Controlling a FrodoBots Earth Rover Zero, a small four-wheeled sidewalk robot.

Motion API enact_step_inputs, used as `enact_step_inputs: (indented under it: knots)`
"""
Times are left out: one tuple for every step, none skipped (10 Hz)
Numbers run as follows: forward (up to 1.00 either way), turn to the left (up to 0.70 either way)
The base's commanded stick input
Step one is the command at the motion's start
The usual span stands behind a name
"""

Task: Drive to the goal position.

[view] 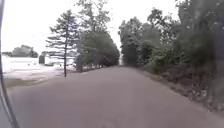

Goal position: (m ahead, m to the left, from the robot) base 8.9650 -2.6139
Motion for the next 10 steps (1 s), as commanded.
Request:
enact_step_inputs:
  knots:
    - [0.70,0.00]
    - [0.70,0.00]
    - [0.70,0.00]
    - [0.70,0.00]
    - [0.70,0.00]
    - [0.70,0.00]
    - [0.70,0.00]
    - [0.70,0.00]
    - [0.70,0.00]
    - [0.70,0.00]
